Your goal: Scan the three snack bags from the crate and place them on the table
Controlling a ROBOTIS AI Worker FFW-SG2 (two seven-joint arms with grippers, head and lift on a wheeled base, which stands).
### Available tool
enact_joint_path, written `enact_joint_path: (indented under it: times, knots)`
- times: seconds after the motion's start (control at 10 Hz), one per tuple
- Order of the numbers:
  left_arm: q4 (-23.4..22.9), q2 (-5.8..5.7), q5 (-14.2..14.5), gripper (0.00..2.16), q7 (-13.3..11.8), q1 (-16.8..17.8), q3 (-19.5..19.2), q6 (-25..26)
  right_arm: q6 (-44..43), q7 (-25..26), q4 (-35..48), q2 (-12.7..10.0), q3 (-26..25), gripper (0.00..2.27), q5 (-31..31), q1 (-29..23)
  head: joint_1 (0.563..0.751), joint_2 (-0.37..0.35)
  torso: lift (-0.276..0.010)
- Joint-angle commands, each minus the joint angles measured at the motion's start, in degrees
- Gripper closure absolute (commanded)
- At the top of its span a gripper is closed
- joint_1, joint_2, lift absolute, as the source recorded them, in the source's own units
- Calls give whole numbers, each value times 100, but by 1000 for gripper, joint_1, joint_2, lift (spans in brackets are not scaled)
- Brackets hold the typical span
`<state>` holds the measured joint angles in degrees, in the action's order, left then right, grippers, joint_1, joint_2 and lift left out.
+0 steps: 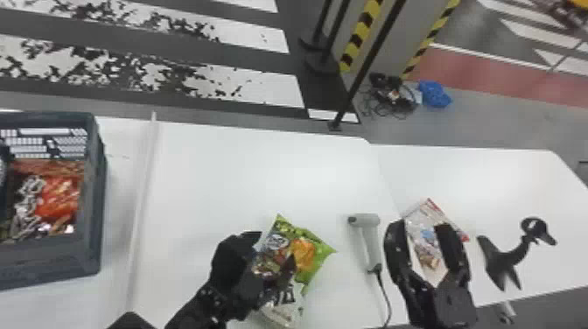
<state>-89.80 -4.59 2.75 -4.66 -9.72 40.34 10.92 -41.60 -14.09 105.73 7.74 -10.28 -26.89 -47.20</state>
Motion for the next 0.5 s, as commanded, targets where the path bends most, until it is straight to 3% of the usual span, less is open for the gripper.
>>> enact_joint_path:
  times: [0.0, 0.1, 0.3, 0.4]
  knots:
    - [-696, -182, -2, 66, 123, -495, -404, -411, -27, -102, -53, 17, 0, 124, 17, -26, 695, -350, -37]
    - [-1109, -385, -37, 66, 405, -794, -729, -762, 26, -173, -79, 35, 0, 124, 26, -17, 695, -350, -37]
    - [-1514, -393, 165, 66, 484, -1453, -1828, -2010, 78, -304, -202, 43, 26, 124, 35, 35, 695, -350, -37]
    - [-1681, -402, 402, 66, 501, -1708, -2320, -2291, 78, -313, -281, 43, 123, 124, 79, 53, 695, -350, -37]
